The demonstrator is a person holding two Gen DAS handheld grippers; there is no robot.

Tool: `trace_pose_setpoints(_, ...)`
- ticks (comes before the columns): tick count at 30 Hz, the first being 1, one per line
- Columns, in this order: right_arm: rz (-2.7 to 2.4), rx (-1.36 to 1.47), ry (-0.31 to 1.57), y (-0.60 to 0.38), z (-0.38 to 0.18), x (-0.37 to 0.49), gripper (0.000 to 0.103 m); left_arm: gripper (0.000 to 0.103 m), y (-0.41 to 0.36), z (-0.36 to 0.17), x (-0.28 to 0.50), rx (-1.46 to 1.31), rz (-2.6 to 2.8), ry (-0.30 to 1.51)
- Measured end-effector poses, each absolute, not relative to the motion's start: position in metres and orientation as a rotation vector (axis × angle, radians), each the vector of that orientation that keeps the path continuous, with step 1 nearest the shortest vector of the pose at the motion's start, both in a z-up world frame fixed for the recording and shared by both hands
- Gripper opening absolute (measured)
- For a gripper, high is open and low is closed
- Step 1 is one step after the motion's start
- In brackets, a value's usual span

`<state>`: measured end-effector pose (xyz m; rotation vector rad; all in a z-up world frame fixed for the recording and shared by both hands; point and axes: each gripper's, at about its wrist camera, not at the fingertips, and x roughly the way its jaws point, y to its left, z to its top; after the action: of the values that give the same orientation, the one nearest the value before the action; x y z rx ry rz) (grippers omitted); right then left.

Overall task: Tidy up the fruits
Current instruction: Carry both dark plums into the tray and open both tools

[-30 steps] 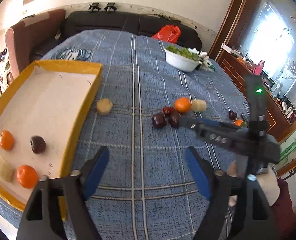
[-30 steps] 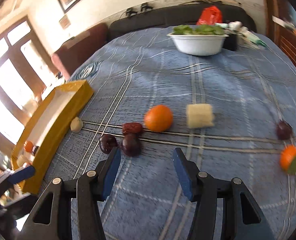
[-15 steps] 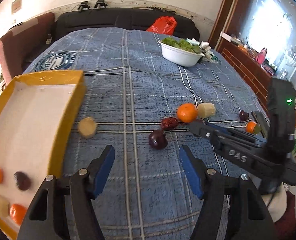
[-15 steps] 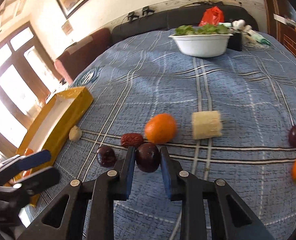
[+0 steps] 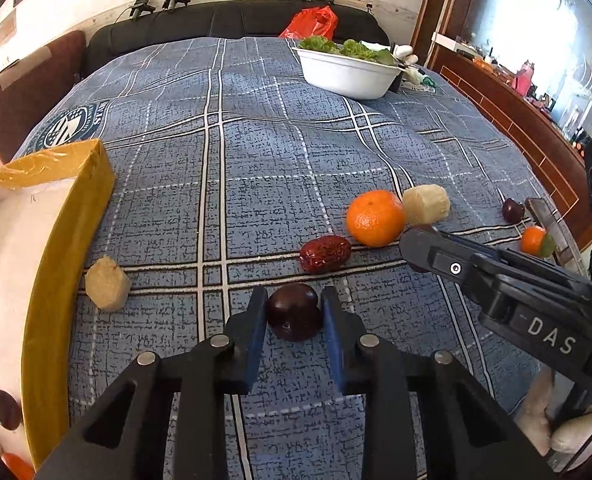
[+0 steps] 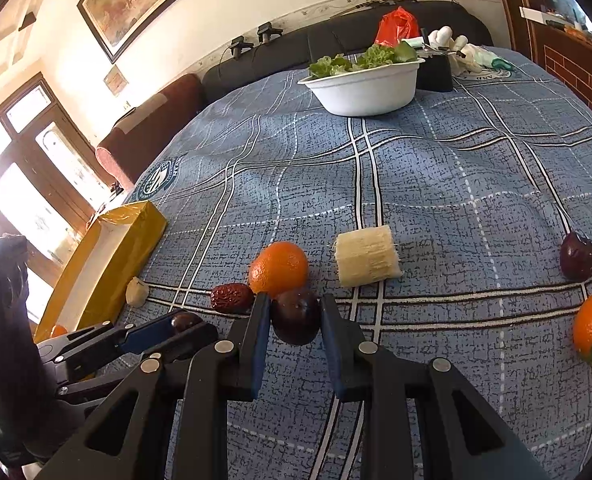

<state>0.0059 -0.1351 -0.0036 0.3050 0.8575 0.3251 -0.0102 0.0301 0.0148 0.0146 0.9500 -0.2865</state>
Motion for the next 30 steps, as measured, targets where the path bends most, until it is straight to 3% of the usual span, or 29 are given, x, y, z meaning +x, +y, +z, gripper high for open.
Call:
trace_pose_setpoints(8, 0.298, 0.259, 0.825, -0.13, 0.0, 0.003, 0.027, 0.026, 0.08, 0.051, -0.039, -0.108, -0.22, 0.87)
trace_pose_setpoints(18, 0.324, 0.245, 0.838, -0.114, 0.011, -0.004, 0.027, 0.027, 0.202, 0.092, -0.071, -0.233, 0.035, 0.767)
trace_pose_setpoints(30, 0.715, 0.116, 0.899, 0.04, 0.056, -0.031, 0.028, 0.027, 0.287, 0.071, -0.056, -0.257, 0.118, 0.825)
